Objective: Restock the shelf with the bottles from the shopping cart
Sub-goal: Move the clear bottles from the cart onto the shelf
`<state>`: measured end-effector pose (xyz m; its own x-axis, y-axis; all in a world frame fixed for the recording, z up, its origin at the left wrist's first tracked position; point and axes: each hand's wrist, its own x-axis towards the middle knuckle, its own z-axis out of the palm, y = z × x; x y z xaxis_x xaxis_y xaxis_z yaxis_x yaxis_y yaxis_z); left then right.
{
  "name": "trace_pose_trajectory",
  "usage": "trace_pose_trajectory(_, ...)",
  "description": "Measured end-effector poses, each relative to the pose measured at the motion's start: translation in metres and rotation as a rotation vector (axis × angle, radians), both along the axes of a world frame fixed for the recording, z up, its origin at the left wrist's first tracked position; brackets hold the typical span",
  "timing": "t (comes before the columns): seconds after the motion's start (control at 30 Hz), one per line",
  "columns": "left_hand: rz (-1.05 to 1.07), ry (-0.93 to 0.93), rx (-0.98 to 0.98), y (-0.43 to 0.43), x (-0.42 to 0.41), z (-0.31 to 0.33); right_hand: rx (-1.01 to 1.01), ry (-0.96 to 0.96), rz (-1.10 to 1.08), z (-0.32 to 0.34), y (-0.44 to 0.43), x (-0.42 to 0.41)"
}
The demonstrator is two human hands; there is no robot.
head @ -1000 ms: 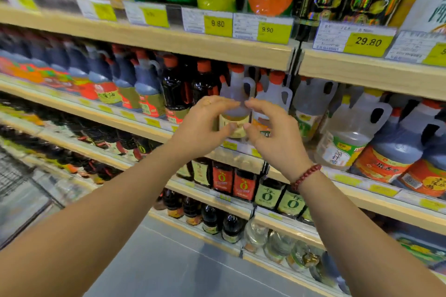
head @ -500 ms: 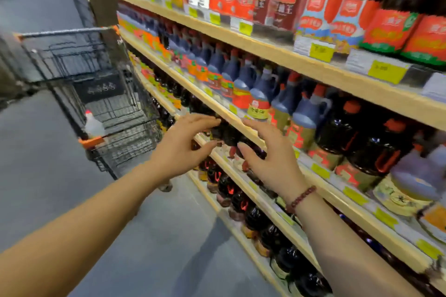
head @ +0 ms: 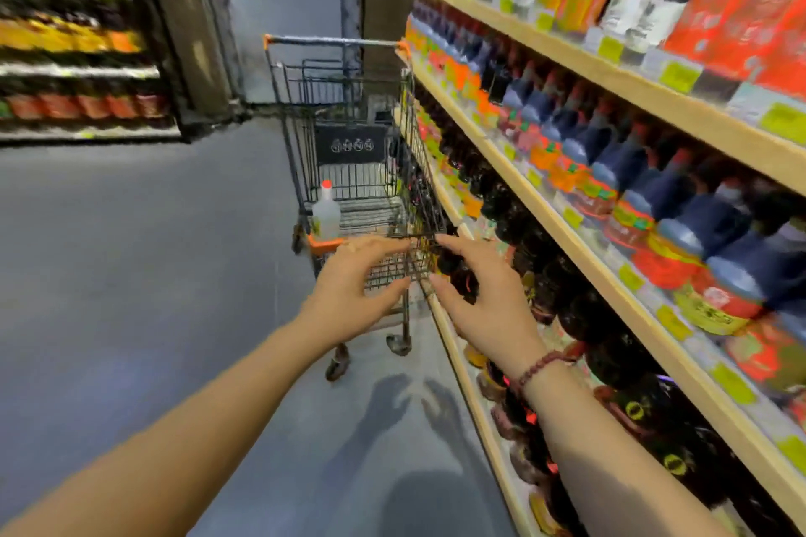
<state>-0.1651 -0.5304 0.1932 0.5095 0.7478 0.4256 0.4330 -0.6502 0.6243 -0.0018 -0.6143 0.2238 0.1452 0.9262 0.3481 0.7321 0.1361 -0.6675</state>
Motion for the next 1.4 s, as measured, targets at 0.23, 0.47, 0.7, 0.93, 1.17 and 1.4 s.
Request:
trace_pose_trajectory(0.23,0.148,0.028,-0.108,0.073,-0.006,-0.033,-0.098,0.016,0.134,-0.031,0.099,0.016)
trace_pose_trajectory(0.47,0.369,-0.076,-0.219,0.148,0.02,-0.051,-0.183,0.072,0.219,-0.052,0.217,0.063)
trace_pose_trajectory(0.7,0.507,-0.152,-0.383,0.194,0.04,-0.094,-0.217,0.115,0.307,-0.082,0.298,0.075)
trace_pose_trajectory(0.93,0.57,-0.21,-0.488,0.285,0.052,-0.115,-0.404,0.049,0.325,-0.117,0.388,0.075)
trace_pose_trajectory(1.17,0.597,-0.212,-0.575,0.387,0.048,-0.137,-0.481,0.12,0.284,-0.131,0.482,0.058)
trace_pose_trajectory(1.4,0.656,-0.205,-0.845,0.438,0.053,-0.177,-0.661,0.199,0.267,-0.168,0.546,0.045)
